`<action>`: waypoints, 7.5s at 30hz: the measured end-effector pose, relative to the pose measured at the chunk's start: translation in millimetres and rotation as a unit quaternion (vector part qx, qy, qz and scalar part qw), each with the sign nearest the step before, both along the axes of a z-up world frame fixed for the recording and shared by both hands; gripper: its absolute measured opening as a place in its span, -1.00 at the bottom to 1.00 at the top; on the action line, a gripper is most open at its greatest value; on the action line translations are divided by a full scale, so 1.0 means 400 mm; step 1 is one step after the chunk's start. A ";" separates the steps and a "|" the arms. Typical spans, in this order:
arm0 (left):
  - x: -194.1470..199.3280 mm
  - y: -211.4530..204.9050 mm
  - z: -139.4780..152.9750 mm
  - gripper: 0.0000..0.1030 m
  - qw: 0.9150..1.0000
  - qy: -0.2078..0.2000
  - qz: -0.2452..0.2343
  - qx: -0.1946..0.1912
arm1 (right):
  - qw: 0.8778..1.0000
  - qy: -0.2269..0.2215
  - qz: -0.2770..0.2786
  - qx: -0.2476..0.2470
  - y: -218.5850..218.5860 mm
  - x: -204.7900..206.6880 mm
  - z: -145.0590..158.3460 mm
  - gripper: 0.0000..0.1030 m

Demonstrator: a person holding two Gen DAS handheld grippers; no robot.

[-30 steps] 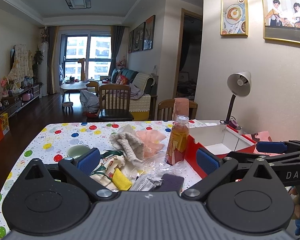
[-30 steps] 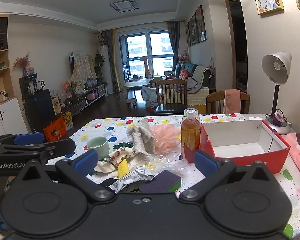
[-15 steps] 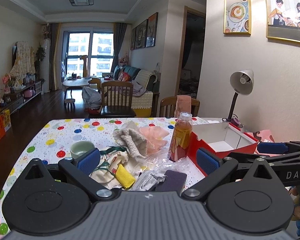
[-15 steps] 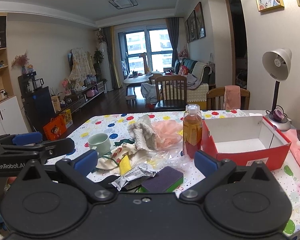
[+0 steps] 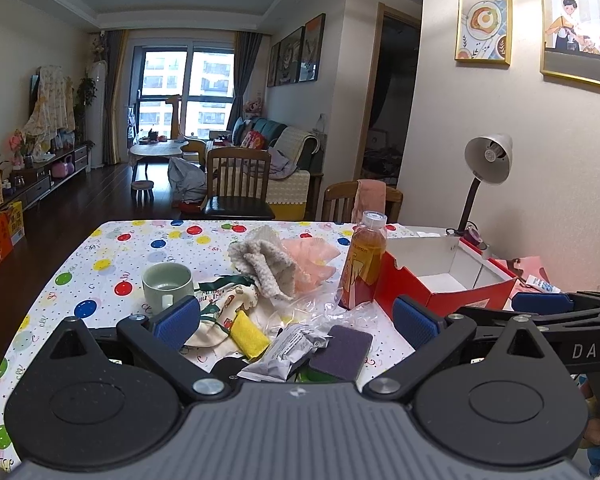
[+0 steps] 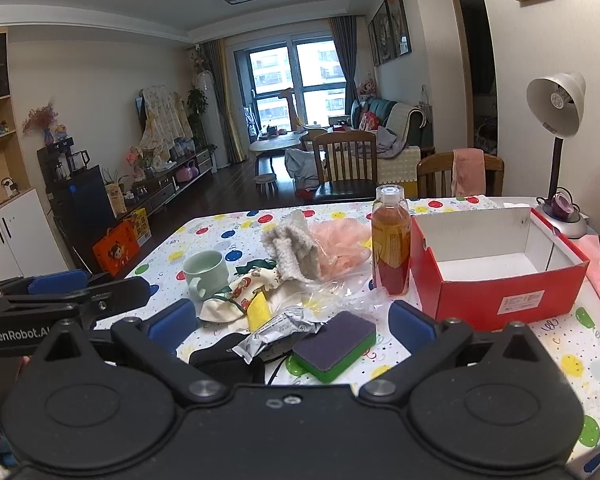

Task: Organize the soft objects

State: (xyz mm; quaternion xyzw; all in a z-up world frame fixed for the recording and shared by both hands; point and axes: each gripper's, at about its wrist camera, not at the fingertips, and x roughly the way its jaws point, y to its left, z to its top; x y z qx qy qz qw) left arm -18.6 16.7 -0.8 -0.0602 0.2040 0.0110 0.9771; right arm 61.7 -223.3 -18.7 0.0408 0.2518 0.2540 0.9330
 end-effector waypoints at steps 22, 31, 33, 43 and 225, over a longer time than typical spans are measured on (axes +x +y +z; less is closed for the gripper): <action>0.015 -0.008 -0.013 1.00 1.000 0.020 0.007 -0.003 | 1.000 0.003 0.001 -0.011 -0.006 0.008 -0.010 0.99; 0.041 0.003 -0.024 1.00 1.000 0.026 0.002 -0.014 | 1.000 -0.001 0.008 -0.015 -0.002 0.027 -0.016 0.99; 0.050 0.005 -0.025 1.00 1.000 0.026 0.002 -0.015 | 1.000 -0.002 0.010 -0.017 0.000 0.039 -0.015 0.99; 0.127 0.043 -0.044 1.00 0.999 0.031 0.011 -0.015 | 0.999 0.010 0.022 -0.021 -0.003 0.140 -0.027 0.94; 1.112 -0.585 -0.250 0.10 0.941 0.286 -0.180 0.008 | 0.944 0.303 -0.021 -0.128 -0.471 1.039 -0.304 0.61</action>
